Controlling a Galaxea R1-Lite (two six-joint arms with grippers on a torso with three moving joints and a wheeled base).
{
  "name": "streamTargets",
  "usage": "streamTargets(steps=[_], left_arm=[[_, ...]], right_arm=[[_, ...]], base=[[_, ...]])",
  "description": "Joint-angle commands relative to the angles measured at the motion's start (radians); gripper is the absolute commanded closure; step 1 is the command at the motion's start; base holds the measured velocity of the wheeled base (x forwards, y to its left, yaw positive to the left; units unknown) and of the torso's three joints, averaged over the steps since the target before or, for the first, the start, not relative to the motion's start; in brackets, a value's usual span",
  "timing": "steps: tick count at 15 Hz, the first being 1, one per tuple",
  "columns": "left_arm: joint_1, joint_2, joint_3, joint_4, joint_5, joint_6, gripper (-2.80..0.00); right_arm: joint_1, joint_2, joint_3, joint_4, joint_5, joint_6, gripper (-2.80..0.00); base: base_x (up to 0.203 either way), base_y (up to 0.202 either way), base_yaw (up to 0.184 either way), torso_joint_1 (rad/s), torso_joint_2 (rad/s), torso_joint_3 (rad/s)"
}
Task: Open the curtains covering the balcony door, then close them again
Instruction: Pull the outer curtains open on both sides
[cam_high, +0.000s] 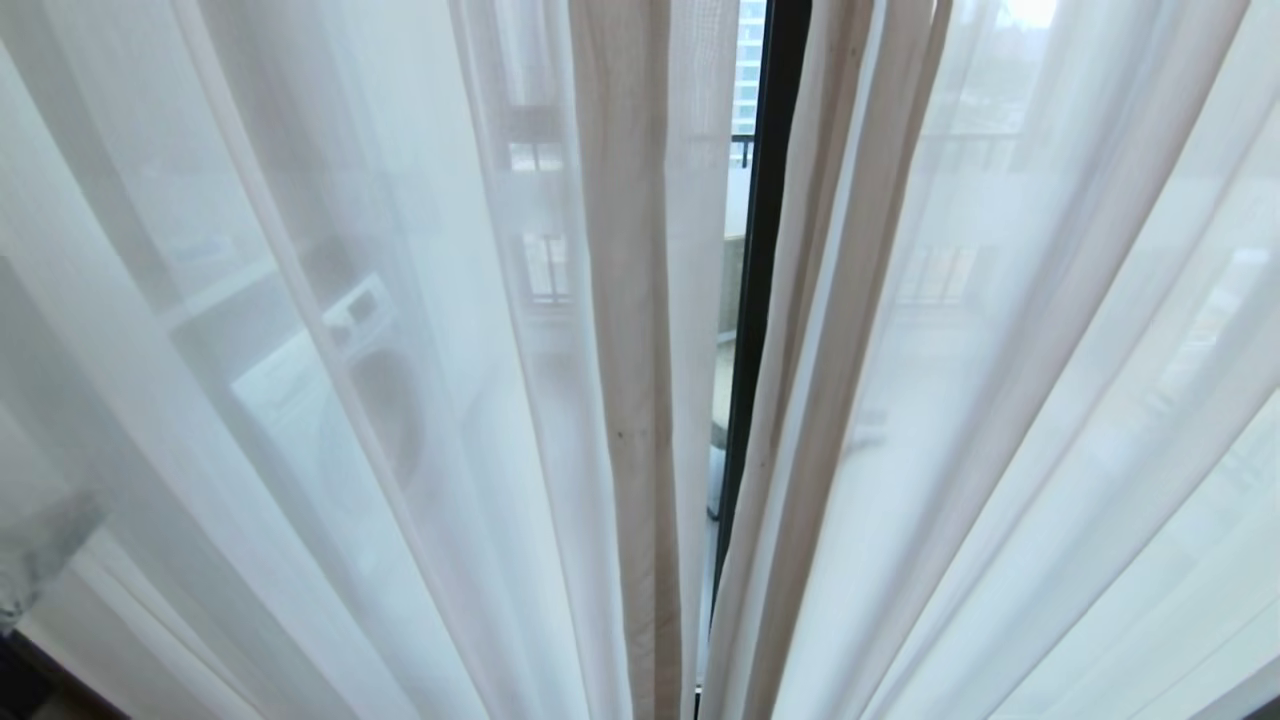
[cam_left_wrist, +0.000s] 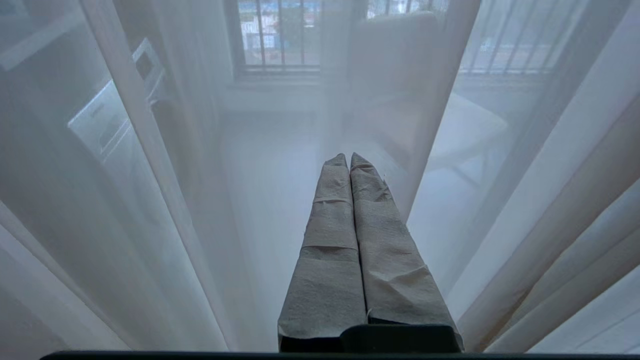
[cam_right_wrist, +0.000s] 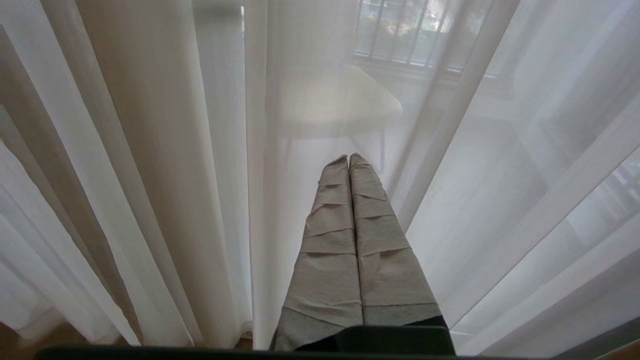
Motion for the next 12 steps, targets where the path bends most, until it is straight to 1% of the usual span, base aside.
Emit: streamTargets(steps=[1,3,4,7,8,10,12], left_arm=[[-0.004,-0.118,0.108,-0.007,-0.001,0.001,0.0],[-0.006,-0.173,0.214,-0.006,0.0,0.003,0.0],[-0.011,-0.225,0.245,0.034,0.006,0.004,0.0],[-0.053,-0.383,0.246,0.278,0.037,0.016,0.0],[-0.061,-0.425,0.247,0.343,0.076,0.029,0.0],[-0.038,-0.502,0.247,0.399,0.1,0.032,0.0],[-0.017,-0.577,0.247,0.412,0.108,0.031,0.0]], right_arm=[[0.0,0.0,0.001,0.0,0.0,-0.001,0.0],[0.0,0.0,-0.001,0.0,0.0,-0.001,0.0],[0.0,0.0,0.0,0.0,0.0,-0.001,0.0],[0.0,0.0,0.0,0.0,0.0,-0.001,0.0],[0.0,0.0,-0.001,0.0,0.0,-0.001,0.0],[0.0,0.0,-0.001,0.0,0.0,-0.001,0.0],[0.0,0.0,0.0,0.0,0.0,-0.001,0.0]], base=[[0.0,0.0,0.0,0.0,0.0,0.0],[0.0,0.0,0.0,0.0,0.0,0.0],[0.0,0.0,0.0,0.0,0.0,0.0],[0.0,0.0,0.0,0.0,0.0,0.0],[0.0,0.0,0.0,0.0,0.0,0.0],[0.0,0.0,0.0,0.0,0.0,0.0],[0.0,0.0,0.0,0.0,0.0,0.0]])
